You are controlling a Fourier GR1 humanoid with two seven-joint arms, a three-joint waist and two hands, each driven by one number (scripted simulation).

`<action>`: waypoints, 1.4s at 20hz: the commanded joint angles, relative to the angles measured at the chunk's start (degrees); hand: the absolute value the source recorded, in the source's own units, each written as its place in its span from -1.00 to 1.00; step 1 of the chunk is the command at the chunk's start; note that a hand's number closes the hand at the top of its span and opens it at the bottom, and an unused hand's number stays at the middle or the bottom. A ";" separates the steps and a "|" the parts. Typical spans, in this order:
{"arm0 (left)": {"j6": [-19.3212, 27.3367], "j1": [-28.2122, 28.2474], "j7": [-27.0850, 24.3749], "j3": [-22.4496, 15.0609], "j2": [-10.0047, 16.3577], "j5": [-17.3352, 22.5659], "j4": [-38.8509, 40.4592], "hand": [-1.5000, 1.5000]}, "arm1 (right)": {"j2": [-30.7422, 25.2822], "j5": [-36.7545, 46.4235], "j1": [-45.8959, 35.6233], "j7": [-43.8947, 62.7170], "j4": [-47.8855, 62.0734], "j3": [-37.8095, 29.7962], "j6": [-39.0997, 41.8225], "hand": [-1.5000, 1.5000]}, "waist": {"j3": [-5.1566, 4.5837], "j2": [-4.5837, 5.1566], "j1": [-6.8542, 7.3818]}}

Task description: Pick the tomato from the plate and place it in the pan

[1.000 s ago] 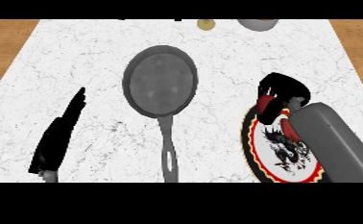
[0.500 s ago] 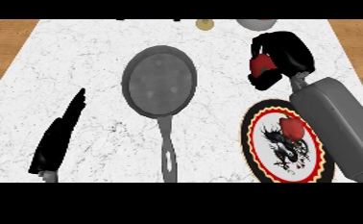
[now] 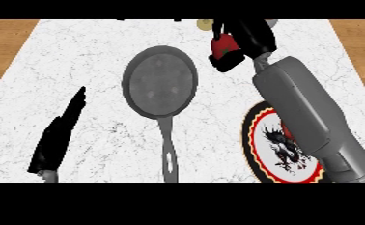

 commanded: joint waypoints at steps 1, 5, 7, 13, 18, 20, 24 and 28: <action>-2.15 0.65 -3.78 2.41 1.88 1.71 2.36 0.00 | 7.60 -1.32 -5.53 0.08 5.75 -1.26 0.52 1.00 | -0.05 0.04 0.08; -1.65 0.05 -3.36 1.39 0.33 1.27 2.46 0.00 | 14.91 -0.66 -10.49 -1.32 17.87 -3.27 -4.35 1.00 | -0.05 0.35 0.65; -0.82 -1.09 -1.25 0.15 -0.39 -0.12 1.06 0.00 | 15.11 -3.71 -14.21 -1.19 23.19 -3.94 -4.18 1.00 | -0.03 0.53 1.42; -3.15 -4.55 -1.28 0.37 0.89 0.52 2.56 0.00 | 15.32 -9.71 -16.44 -2.79 32.75 1.41 -6.09 1.00 | -0.08 1.41 4.65; -2.01 -4.53 -0.91 -2.53 -1.37 -1.49 2.12 0.00 | 15.36 -10.04 -16.97 -2.60 36.74 7.94 -4.79 1.00 | -0.09 1.61 5.89; -2.43 -5.54 -0.43 -3.42 -1.64 -1.75 1.97 0.00 | 15.37 -9.54 -16.73 -2.20 36.70 11.82 -1.53 1.00 | -0.11 1.84 7.35; -3.06 -7.15 -0.79 -3.33 -1.95 -1.08 3.31 0.00 | 15.38 -23.04 -10.64 -0.34 36.29 3.68 1.84 -1.00 | -0.02 2.52 8.61; -2.54 -7.09 -1.47 -4.00 -2.21 -2.36 4.70 0.00 | 15.38 -30.01 -10.68 -0.87 36.79 1.05 4.97 -1.00 | 0.03 2.51 8.72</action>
